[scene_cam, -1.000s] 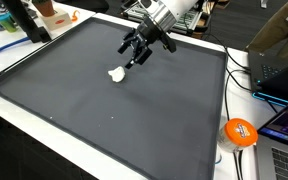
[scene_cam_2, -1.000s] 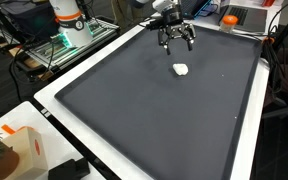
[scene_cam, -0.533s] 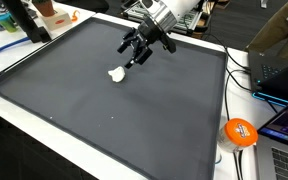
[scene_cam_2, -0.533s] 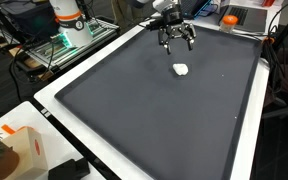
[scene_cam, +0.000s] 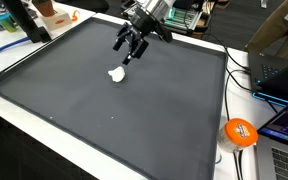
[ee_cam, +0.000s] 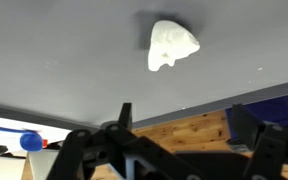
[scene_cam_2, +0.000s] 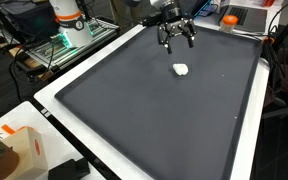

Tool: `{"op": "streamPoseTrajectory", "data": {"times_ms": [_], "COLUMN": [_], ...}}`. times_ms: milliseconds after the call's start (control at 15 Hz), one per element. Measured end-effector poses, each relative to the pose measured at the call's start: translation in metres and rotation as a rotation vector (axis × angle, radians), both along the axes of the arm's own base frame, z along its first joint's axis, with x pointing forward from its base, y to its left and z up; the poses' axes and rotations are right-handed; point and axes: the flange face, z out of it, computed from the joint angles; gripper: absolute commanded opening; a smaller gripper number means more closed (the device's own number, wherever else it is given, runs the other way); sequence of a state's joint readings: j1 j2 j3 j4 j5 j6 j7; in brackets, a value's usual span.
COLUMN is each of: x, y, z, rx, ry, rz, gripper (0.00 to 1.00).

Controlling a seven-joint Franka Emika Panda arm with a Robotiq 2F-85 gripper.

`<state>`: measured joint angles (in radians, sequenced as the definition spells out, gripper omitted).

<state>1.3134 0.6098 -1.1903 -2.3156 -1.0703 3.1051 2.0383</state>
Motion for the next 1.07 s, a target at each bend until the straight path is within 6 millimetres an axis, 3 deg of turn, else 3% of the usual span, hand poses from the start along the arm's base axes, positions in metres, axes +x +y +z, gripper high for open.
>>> {"op": "streamPoseTrajectory", "data": {"times_ms": [467,800,1067], "x": [0.007,0.005,-0.001], "y": [-0.067,-0.084,-0.095], "z": [0.035,0.063,0.057], "rx": [-0.05,-0.103,-0.089], "ry": [0.193,0.226,0.199], "rz": [0.199,0.456,0.621], "gripper": [1.0,1.0,1.0]}}
